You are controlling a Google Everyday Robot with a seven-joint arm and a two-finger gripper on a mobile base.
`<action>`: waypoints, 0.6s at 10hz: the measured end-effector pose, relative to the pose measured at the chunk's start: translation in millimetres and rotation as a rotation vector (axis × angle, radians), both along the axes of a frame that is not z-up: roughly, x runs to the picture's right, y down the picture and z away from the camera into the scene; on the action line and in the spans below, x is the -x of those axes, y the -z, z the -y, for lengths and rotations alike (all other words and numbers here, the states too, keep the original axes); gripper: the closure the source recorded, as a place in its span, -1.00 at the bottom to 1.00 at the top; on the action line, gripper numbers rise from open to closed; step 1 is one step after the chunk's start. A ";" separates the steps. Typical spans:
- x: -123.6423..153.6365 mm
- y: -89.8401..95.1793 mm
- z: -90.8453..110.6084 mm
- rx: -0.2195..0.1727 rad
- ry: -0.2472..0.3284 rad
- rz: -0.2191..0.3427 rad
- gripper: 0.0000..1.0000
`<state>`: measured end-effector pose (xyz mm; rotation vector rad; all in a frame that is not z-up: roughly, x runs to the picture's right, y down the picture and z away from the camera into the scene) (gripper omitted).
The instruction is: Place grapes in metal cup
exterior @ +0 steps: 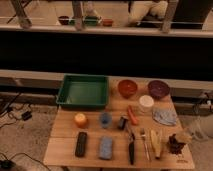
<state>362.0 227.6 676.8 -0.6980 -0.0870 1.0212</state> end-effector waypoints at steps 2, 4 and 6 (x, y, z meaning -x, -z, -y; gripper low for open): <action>0.1 0.0 0.1 0.000 0.000 0.000 0.08; 0.1 -0.1 0.2 0.000 0.000 0.000 -0.35; 0.3 -0.2 0.3 0.000 0.000 0.000 -0.60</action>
